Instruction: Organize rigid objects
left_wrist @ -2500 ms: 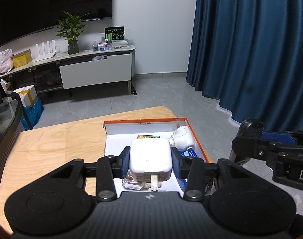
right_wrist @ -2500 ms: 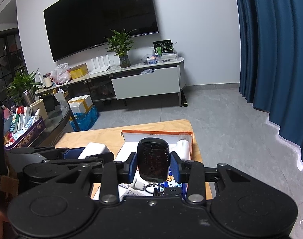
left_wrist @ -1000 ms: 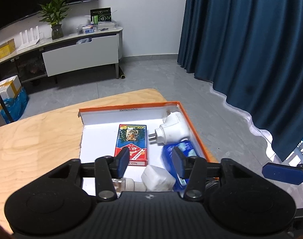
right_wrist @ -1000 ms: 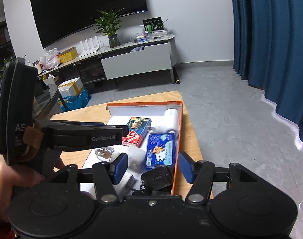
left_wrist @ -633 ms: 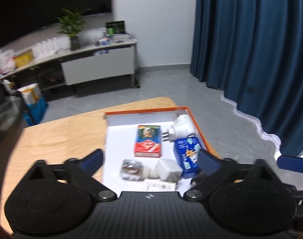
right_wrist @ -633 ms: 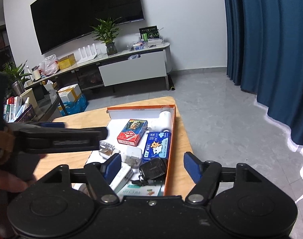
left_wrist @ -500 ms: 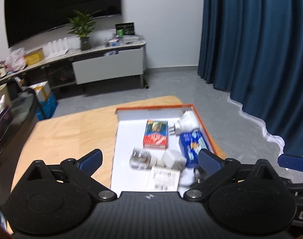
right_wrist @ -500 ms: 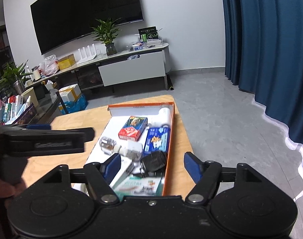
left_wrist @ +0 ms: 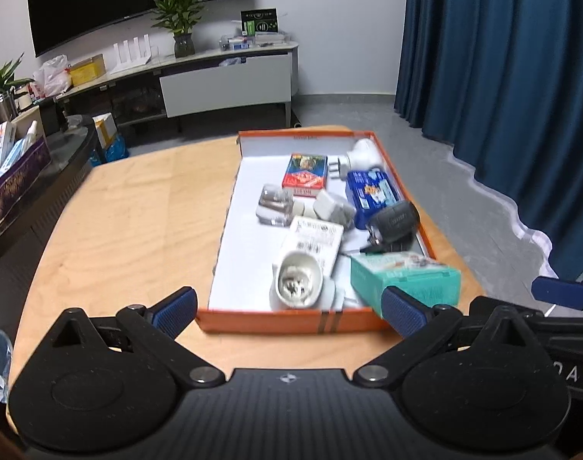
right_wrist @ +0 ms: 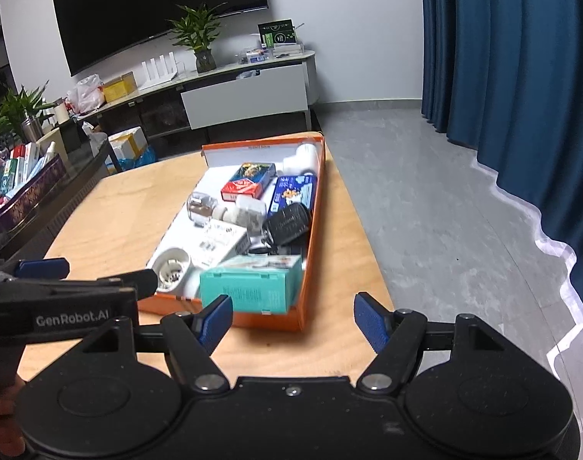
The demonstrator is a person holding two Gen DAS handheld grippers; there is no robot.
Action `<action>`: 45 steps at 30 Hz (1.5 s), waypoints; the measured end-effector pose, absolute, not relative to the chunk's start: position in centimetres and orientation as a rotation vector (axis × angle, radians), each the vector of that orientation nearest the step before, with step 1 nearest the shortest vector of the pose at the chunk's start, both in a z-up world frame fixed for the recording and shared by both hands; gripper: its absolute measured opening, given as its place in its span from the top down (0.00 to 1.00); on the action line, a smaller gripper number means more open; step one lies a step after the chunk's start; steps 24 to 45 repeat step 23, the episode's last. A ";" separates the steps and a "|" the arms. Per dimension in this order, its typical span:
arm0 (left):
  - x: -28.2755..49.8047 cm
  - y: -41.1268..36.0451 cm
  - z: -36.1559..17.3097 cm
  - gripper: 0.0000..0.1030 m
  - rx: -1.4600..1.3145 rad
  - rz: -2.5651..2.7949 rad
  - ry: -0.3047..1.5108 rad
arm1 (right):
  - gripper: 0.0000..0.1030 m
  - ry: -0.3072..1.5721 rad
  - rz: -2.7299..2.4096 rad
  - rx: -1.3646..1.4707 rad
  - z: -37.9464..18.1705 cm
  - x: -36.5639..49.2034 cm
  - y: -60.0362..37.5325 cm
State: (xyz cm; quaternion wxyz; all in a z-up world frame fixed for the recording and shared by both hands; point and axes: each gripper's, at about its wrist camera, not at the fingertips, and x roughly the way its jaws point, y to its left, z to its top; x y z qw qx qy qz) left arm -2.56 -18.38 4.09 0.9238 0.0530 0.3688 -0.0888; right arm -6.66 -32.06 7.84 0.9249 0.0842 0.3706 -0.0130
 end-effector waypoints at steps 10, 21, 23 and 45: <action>-3.8 -18.3 4.0 0.00 0.110 -0.179 0.752 | 0.20 0.765 -0.044 0.163 7.8 -7.7 -32.0; -3.6 -18.0 3.6 0.00 0.094 -0.177 0.763 | 0.20 0.782 -0.042 0.142 7.6 -7.3 -31.5; -3.5 -18.0 3.5 0.00 0.094 -0.180 0.768 | 0.20 0.786 -0.044 0.137 7.6 -7.1 -31.5; -3.5 -18.0 3.5 0.00 0.094 -0.180 0.768 | 0.20 0.786 -0.044 0.137 7.6 -7.1 -31.5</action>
